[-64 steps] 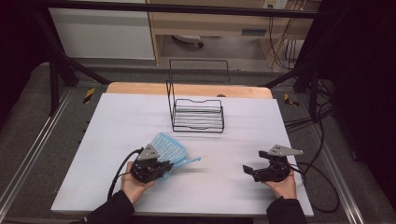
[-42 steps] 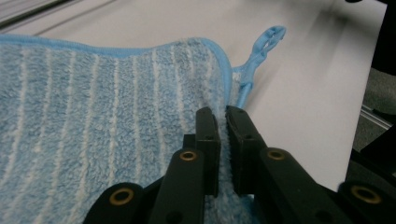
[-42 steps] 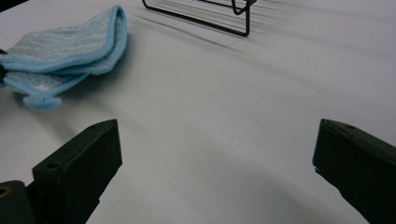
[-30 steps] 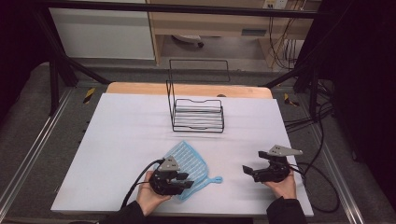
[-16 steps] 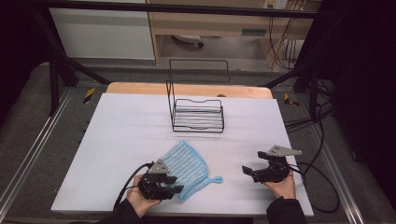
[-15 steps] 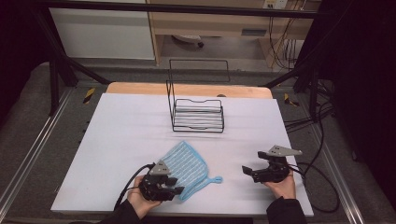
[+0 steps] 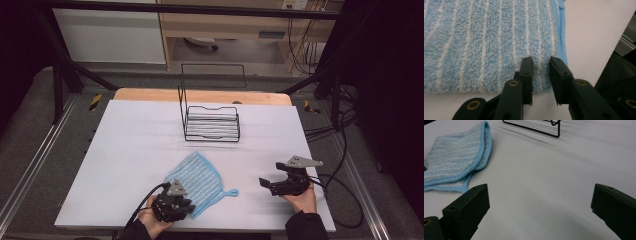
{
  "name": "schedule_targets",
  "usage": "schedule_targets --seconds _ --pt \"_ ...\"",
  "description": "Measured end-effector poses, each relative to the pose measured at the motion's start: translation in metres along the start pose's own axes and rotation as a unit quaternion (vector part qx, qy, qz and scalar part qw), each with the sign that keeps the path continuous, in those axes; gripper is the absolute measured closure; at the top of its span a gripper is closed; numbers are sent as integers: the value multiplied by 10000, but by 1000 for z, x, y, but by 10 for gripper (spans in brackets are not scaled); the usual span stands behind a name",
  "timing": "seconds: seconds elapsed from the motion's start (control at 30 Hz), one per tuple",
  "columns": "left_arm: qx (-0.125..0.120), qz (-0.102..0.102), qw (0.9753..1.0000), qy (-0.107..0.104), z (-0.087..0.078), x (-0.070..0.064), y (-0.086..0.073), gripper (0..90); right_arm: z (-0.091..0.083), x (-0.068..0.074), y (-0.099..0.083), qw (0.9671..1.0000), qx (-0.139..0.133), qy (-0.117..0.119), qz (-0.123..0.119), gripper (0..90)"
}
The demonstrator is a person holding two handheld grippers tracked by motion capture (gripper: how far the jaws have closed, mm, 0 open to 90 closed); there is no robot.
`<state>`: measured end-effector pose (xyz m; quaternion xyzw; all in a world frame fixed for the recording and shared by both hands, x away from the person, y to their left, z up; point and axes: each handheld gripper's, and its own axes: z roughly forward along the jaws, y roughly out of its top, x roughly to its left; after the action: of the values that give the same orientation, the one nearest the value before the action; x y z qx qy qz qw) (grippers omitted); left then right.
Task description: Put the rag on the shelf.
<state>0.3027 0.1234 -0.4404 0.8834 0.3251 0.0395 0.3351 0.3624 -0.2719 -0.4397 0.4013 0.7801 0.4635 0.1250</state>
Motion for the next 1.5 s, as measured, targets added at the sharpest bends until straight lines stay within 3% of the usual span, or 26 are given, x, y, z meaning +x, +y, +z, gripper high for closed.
schedule_targets --seconds 0.17,0.3,0.87,1.5 --pt "100 16 9999 46 0 0 2 828 1 0 0 10000 3 1 23 25" --pt "157 160 9997 126 0 -3 3 877 1 0 0 10000 3 3 22 25" --pt "397 436 9981 -162 -15 13 1 890 0 0 0 10000 -11 8 -2 24" --pt "558 492 9972 -56 -41 32 -20 889 0 0 0 10000 -2 15 16 25"
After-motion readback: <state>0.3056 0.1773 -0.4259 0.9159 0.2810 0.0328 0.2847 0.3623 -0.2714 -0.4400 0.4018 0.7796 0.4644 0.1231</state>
